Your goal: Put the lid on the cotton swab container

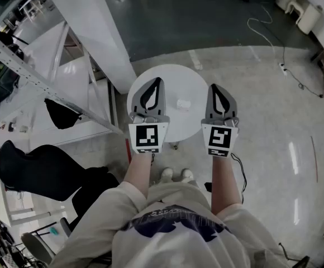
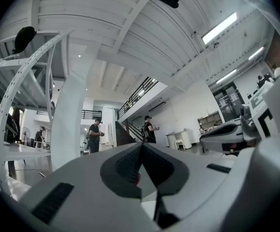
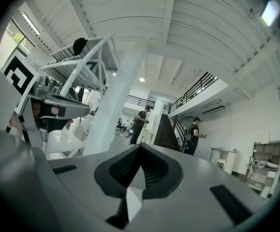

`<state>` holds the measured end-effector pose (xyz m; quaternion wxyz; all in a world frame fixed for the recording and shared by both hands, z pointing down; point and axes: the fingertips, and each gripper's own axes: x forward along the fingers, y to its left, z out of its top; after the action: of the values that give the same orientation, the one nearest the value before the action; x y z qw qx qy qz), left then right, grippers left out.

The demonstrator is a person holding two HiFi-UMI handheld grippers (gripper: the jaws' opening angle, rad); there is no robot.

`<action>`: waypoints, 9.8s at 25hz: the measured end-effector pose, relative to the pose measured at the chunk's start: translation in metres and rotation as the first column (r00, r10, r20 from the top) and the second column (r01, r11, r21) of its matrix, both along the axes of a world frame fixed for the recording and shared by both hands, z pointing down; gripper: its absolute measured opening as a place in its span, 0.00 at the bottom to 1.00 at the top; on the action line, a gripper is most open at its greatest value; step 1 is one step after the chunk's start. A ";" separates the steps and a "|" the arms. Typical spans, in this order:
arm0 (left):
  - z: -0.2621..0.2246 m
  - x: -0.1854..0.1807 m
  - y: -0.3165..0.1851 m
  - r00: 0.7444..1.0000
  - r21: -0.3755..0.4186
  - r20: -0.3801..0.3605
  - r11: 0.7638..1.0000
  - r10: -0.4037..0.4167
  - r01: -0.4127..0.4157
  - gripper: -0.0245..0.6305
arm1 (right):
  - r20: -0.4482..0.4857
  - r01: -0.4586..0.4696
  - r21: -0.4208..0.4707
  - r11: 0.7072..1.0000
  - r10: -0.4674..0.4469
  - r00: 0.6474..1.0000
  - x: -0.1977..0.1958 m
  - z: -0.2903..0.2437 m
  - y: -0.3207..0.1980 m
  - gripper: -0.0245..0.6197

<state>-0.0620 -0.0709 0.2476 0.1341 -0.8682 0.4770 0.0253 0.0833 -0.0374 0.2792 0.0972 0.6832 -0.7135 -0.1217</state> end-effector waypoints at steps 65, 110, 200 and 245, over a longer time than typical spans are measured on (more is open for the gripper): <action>0.369 0.047 -0.038 0.495 -0.742 0.395 0.587 0.774 -0.324 0.44 | 0.323 0.154 -0.152 0.976 -0.098 0.941 0.068 0.092 -0.072 0.27; 0.421 0.101 -0.067 0.326 -0.765 0.343 0.463 0.881 -0.449 0.37 | 0.201 0.364 -0.472 0.803 -0.303 0.931 0.036 0.235 -0.169 0.21; 0.425 0.087 -0.068 0.381 -0.762 0.367 0.509 0.848 -0.399 0.34 | 0.175 0.422 -0.884 0.204 -0.692 0.700 -0.053 0.332 -0.086 0.06; 0.023 0.018 0.041 0.991 -0.120 0.131 0.992 -0.022 0.038 0.19 | 0.250 0.314 -0.064 0.947 -0.289 0.924 0.030 0.020 0.027 0.05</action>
<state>-0.0445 -0.0304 0.2705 0.1116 -0.8673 0.4811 -0.0623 0.1131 -0.0102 0.2996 0.0264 0.5689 -0.8219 -0.0155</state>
